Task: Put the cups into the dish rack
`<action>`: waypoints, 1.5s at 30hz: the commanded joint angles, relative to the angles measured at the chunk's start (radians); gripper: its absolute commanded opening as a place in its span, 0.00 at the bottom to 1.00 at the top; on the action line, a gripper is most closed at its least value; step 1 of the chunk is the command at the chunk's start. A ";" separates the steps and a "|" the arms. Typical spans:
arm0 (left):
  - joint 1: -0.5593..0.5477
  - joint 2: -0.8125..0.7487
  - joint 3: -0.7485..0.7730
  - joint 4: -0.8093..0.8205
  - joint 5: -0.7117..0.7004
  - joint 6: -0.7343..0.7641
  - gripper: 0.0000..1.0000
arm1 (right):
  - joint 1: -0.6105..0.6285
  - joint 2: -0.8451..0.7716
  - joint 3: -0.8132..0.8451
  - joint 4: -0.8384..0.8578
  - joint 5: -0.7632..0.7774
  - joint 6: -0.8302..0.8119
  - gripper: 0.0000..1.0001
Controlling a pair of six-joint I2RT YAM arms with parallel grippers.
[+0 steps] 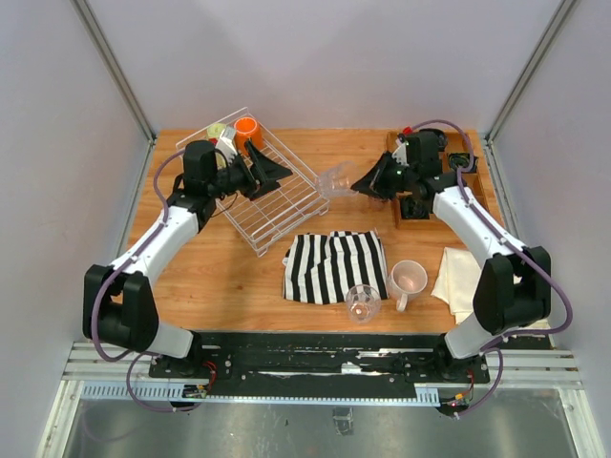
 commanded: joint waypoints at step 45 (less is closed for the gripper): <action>-0.036 0.235 -0.083 0.787 0.087 -0.684 0.78 | 0.106 0.144 -0.135 0.880 -0.378 0.731 0.01</action>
